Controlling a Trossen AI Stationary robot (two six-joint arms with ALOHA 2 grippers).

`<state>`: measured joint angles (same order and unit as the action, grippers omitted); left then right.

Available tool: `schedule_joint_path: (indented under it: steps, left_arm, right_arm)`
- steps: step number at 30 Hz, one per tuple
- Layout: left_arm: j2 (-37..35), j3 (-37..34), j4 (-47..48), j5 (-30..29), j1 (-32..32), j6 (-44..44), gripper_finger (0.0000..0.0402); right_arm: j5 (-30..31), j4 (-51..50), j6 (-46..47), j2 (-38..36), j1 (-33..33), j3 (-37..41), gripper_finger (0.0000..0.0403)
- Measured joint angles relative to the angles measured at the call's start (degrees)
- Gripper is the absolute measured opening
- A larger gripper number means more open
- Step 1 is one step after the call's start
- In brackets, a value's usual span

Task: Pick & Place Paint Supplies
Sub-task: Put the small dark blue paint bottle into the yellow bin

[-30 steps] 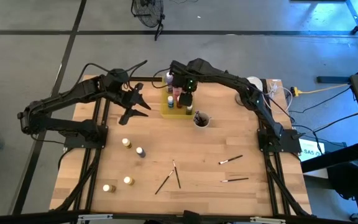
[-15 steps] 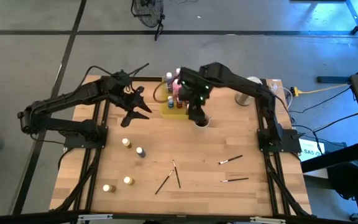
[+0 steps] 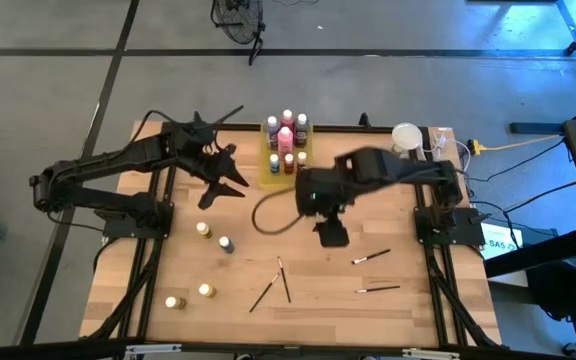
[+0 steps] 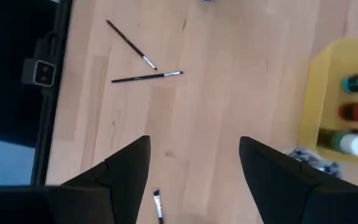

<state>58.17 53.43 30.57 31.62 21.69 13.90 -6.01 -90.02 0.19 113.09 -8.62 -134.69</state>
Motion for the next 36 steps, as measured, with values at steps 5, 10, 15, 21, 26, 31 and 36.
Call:
schedule_joint_path:
  steps: [5, 10, 15, 21, 26, 31, 36]
  left_arm:
    - [-0.1, 0.0, 0.1, 0.0, -1.4, -9.8, 0.0143]
    - [-1.5, 0.0, 0.8, -0.2, -2.7, -13.2, 0.0143]
    - [-3.6, 0.1, 0.9, -0.2, -5.5, -13.7, 0.0143]
    - [-4.1, 0.1, 0.6, -0.4, -9.7, -15.4, 0.0143]
    - [-4.3, 0.1, 6.1, -0.4, -13.8, -17.7, 0.0143]
    - [-5.3, 0.1, 12.8, -2.6, -16.1, -18.8, 0.0143]
    - [-5.2, 0.1, 16.7, -14.2, -21.4, -19.3, 0.0143]
  right_arm:
    - [3.1, 0.0, 7.4, 0.6, -6.2, 0.0, 0.0250]
    - [9.7, 0.1, 13.0, 0.5, -12.2, 0.0, 0.0250]
    - [23.2, 0.9, 24.1, 0.9, -17.0, 0.0, 0.0250]
    - [33.4, 0.9, 42.8, 2.4, -21.4, 0.0, 0.0250]
    - [33.9, 0.9, 52.2, 4.5, -24.8, 0.0, 0.0250]
    - [34.4, 1.9, 57.2, 7.7, -27.0, 0.0, 0.0250]
    - [34.3, 2.3, 61.9, 11.0, -28.3, 0.0, 0.0250]
